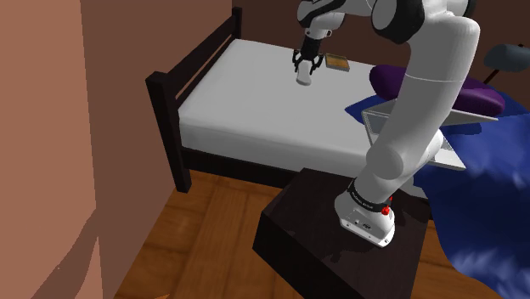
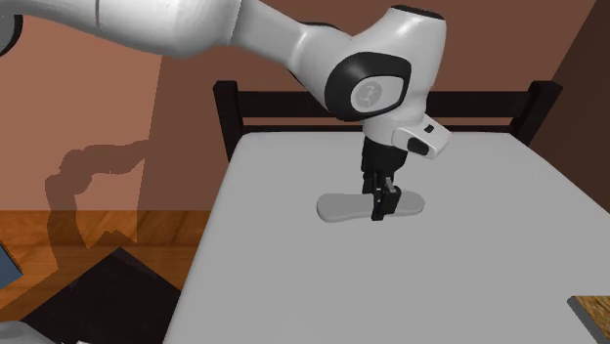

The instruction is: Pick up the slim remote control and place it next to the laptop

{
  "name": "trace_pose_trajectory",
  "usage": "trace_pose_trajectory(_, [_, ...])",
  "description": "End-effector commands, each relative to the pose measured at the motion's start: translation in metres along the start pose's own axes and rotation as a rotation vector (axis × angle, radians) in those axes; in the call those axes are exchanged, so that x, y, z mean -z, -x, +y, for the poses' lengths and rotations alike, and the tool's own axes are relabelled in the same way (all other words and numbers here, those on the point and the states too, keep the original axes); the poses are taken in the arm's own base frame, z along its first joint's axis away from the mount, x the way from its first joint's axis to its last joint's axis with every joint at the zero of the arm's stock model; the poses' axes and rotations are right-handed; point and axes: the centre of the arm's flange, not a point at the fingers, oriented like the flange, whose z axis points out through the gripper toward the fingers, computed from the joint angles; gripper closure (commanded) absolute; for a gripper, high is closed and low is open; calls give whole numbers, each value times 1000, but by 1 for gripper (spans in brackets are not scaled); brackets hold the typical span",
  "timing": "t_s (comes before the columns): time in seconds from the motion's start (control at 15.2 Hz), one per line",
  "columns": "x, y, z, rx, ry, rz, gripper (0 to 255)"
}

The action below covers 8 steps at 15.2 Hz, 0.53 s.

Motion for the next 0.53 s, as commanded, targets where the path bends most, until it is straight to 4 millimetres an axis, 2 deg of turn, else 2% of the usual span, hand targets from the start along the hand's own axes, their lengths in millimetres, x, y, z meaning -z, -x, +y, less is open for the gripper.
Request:
trace_pose_trajectory(0.0, [11, 0, -1, 0, 0, 0, 255])
trace_pose_trajectory(0.46, [48, 0, -1, 0, 0, 0, 255])
